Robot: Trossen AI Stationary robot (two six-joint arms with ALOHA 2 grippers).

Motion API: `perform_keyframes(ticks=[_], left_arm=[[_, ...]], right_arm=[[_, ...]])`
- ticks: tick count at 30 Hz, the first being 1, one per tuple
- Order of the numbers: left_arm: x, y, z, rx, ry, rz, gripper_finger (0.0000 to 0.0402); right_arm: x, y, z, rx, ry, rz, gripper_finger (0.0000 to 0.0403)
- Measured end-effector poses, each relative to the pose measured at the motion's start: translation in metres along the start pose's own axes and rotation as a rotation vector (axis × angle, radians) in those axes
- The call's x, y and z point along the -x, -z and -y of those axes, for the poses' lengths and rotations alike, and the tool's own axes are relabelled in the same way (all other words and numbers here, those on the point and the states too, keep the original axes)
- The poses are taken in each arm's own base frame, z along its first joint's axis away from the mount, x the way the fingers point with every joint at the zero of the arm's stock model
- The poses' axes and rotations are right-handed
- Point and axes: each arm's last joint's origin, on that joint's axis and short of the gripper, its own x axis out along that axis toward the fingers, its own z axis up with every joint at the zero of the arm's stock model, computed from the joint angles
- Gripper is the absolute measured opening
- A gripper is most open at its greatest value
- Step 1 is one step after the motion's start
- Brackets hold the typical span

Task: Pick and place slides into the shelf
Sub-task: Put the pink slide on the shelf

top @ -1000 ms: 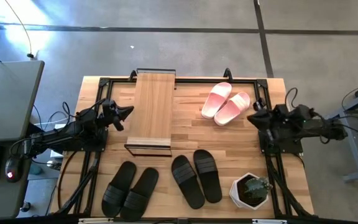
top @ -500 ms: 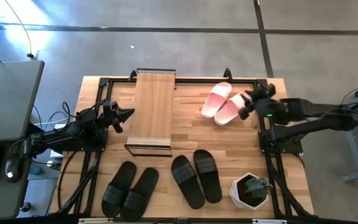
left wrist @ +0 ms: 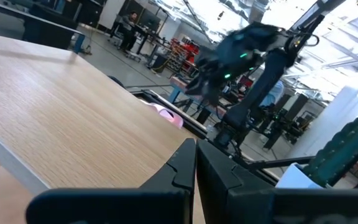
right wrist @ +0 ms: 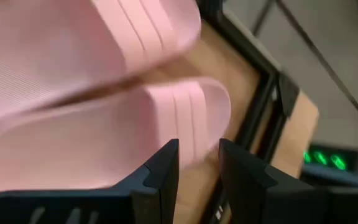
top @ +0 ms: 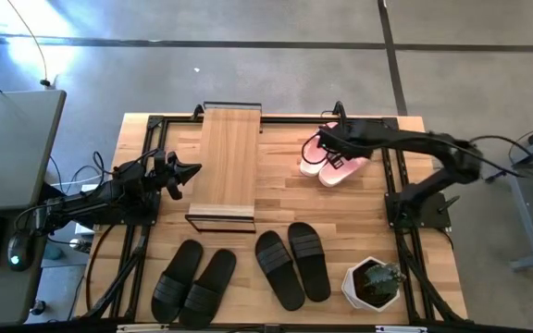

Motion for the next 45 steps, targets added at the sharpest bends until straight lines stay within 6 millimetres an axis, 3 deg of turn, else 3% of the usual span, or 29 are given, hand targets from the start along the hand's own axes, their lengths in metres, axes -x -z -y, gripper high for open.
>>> perform_keyframes(ticks=[6, 14, 27, 38, 45], left_arm=[[0.0, 0.0, 0.0, -0.002, 0.0, 0.0, 0.0003], [0.0, 0.0, 0.0, -0.002, 0.0, -0.001, 0.0003], [0.0, 0.001, 0.001, -0.002, 0.029, -0.018, 0.0003], [0.0, 0.001, 0.001, -0.002, 0.03, -0.018, 0.0003], [0.0, 0.001, 0.001, -0.002, 0.045, -0.027, 0.0003]], right_arm=[[-0.038, -0.004, -0.024, 0.077, 0.08, -0.147, 0.0103], [-0.06, -0.003, -0.048, 0.135, 0.114, -0.207, 0.0103], [-0.065, -0.003, -0.05, 0.197, 0.171, -0.198, 0.0105], [-0.066, -0.004, -0.049, 0.15, 0.207, -0.171, 0.0154], [-0.069, -0.006, -0.045, 0.12, 0.199, -0.191, 0.0161]])
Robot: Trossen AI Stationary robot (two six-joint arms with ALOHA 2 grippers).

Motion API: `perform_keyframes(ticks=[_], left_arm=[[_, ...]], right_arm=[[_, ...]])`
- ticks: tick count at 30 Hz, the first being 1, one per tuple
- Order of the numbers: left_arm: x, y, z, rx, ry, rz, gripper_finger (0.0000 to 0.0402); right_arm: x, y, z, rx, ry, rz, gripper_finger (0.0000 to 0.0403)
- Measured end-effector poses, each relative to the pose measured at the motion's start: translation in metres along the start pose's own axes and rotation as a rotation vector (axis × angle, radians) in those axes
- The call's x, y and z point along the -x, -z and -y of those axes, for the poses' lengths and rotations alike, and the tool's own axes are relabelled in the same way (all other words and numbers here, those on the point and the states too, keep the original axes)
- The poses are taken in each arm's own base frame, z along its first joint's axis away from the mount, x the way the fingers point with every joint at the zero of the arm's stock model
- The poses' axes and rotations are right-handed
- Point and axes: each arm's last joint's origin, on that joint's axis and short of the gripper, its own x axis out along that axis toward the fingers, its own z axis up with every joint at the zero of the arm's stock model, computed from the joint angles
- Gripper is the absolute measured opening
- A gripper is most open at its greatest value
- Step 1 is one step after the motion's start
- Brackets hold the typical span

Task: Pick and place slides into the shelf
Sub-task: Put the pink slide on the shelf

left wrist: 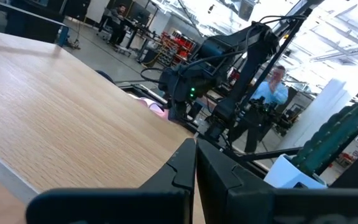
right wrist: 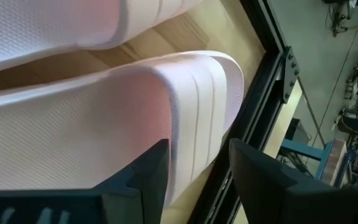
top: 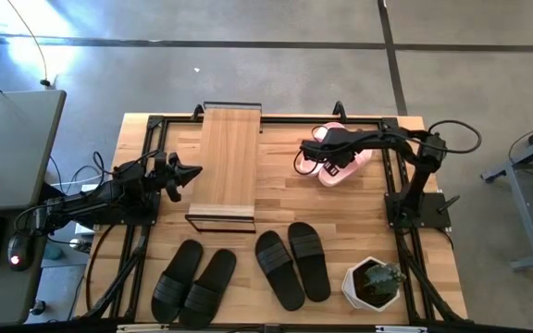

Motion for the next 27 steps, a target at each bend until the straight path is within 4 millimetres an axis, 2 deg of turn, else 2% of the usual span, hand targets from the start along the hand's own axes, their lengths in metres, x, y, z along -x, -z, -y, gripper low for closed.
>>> perform_keyframes(ticks=[6, 10, 17, 22, 27], left_arm=[[0.0, 0.0, 0.0, 0.0, 0.0, 0.001, 0.0003], [0.0, 0.0, 0.0, 0.0, 0.0, 0.0, 0.0003], [0.0, 0.0, 0.0, 0.0, 0.0, 0.001, 0.0003], [0.0, 0.0, 0.0, 0.0, 0.0, 0.0, 0.0003], [0.0, 0.0, 0.0, 0.0, 0.0, 0.001, 0.0003]], right_arm=[[-0.015, 0.005, -0.002, -0.007, -0.009, -0.033, 0.0161], [-0.024, 0.011, -0.001, -0.003, 0.064, -0.024, 0.0161], [-0.025, 0.012, -0.002, 0.002, 0.082, -0.009, 0.0157], [-0.025, 0.012, -0.002, 0.001, 0.073, -0.009, 0.0117], [-0.025, 0.012, -0.003, 0.001, 0.052, -0.02, 0.004]])
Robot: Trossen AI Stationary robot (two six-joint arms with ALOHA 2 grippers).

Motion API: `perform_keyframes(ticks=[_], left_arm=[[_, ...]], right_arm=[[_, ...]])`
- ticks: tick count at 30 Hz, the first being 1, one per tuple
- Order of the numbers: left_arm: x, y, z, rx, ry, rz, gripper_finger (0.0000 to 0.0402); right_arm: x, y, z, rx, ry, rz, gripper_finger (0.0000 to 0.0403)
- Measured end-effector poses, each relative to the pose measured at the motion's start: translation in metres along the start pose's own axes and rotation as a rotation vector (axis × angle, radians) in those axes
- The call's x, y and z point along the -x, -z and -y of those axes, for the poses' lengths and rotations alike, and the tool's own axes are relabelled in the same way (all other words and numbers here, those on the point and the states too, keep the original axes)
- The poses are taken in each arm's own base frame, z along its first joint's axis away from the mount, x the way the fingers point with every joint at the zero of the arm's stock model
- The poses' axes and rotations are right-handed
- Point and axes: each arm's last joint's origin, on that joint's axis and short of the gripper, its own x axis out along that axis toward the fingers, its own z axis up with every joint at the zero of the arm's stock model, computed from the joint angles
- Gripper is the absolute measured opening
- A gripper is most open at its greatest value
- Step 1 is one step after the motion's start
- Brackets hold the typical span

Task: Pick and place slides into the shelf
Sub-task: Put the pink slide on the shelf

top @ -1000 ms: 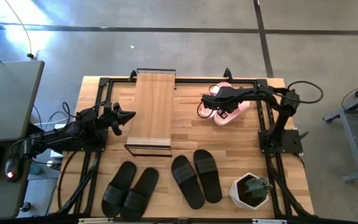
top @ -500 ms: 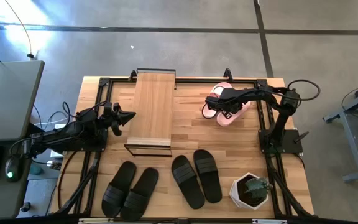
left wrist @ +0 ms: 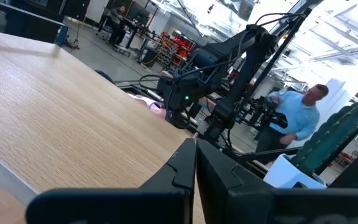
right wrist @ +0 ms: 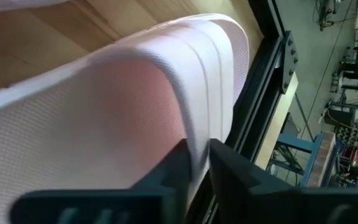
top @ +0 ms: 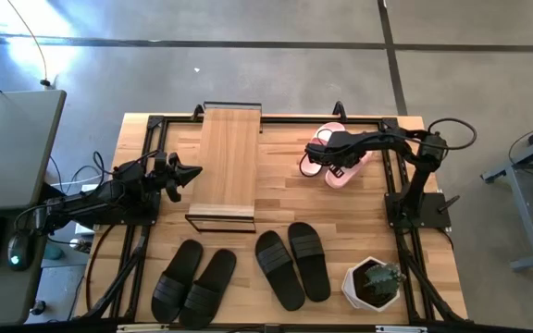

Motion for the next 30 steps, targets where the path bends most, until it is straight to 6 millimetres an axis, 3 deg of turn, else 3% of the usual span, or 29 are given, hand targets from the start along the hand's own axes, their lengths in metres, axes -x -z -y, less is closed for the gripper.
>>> perform_keyframes(ticks=[3, 8, 13, 23, 30], left_arm=[[0.0, 0.0, 0.0, 0.0, 0.0, 0.0, 0.0003], [0.0, 0.0, 0.0, 0.0, 0.0, 0.0, 0.0003], [0.0, 0.0, 0.0, 0.0, 0.0, 0.0, 0.0003], [0.0, -0.001, 0.001, 0.015, 0.03, -0.005, 0.0003], [0.0, -0.001, 0.004, 0.051, 0.094, -0.024, 0.0003]], right_arm=[[0.0, 0.0, 0.0, 0.02, -0.002, 0.001, 0.0008], [0.002, 0.002, 0.0, 0.039, 0.004, -0.003, 0.0007], [0.02, 0.013, 0.004, 0.072, 0.021, 0.034, 0.0003], [0.096, 0.044, 0.04, 0.073, -0.061, 0.211, 0.0001], [0.17, 0.055, 0.077, 0.1, -0.233, 0.583, 0.0001]])
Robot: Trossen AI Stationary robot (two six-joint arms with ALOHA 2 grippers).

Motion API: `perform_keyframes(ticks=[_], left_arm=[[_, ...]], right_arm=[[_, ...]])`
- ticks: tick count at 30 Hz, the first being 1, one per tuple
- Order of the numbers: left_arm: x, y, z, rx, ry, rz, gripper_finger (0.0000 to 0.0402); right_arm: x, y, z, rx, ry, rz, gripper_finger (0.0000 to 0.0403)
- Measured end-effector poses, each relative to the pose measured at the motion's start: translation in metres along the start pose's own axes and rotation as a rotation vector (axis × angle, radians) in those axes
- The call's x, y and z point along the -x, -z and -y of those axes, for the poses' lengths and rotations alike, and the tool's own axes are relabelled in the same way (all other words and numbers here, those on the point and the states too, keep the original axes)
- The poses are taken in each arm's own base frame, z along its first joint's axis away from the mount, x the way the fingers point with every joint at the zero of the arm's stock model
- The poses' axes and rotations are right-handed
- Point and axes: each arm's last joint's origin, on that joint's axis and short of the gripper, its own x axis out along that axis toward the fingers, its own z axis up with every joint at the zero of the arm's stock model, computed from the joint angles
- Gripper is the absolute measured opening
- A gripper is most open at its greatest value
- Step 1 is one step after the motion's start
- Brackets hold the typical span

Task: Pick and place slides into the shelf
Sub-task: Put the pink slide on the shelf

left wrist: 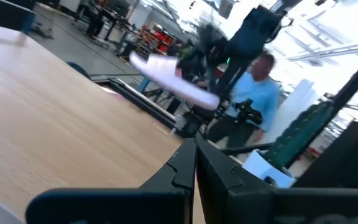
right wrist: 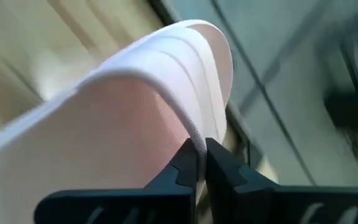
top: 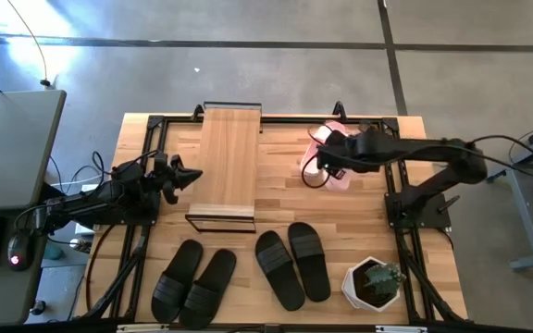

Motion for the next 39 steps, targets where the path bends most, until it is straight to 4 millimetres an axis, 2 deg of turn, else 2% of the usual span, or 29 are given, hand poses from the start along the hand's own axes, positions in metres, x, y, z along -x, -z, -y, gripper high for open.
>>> perform_keyframes(ticks=[4, 8, 11, 14, 18, 22, 32, 39], left_arm=[[0.0, 0.0, 0.0, 0.002, 0.016, -0.011, 0.0003], [0.0, 0.001, 0.001, 0.002, 0.033, -0.021, 0.0003], [0.0, 0.001, 0.002, 0.002, 0.052, -0.033, 0.0003], [0.0, 0.001, 0.002, 0.001, 0.077, -0.043, 0.0003], [0.001, -0.002, 0.007, -0.009, 0.165, -0.039, 0.0003], [0.001, -0.006, 0.012, -0.024, 0.25, -0.027, 0.0003], [0.001, -0.006, 0.012, -0.032, 0.262, -0.032, 0.0003], [0.001, -0.006, 0.012, -0.053, 0.263, -0.029, 0.0003]], right_arm=[[0.042, -0.029, 0.011, 0.076, -0.113, 0.27, 0.0], [0.074, -0.059, 0.011, 0.297, -0.224, 0.57, 0.0], [0.087, -0.077, 0.001, 0.549, -0.243, 0.801, 0.0], [0.086, -0.095, -0.013, 0.769, -0.155, 0.954, 0.0], [0.066, -0.121, -0.034, 0.925, -0.02, 1.036, 0.0], [0.035, -0.143, -0.047, 0.947, -0.065, 1.108, 0.0], [-0.041, -0.177, -0.047, 0.933, -0.174, 1.196, 0.0], [-0.076, -0.203, -0.055, 0.939, -0.233, 1.223, 0.0]])
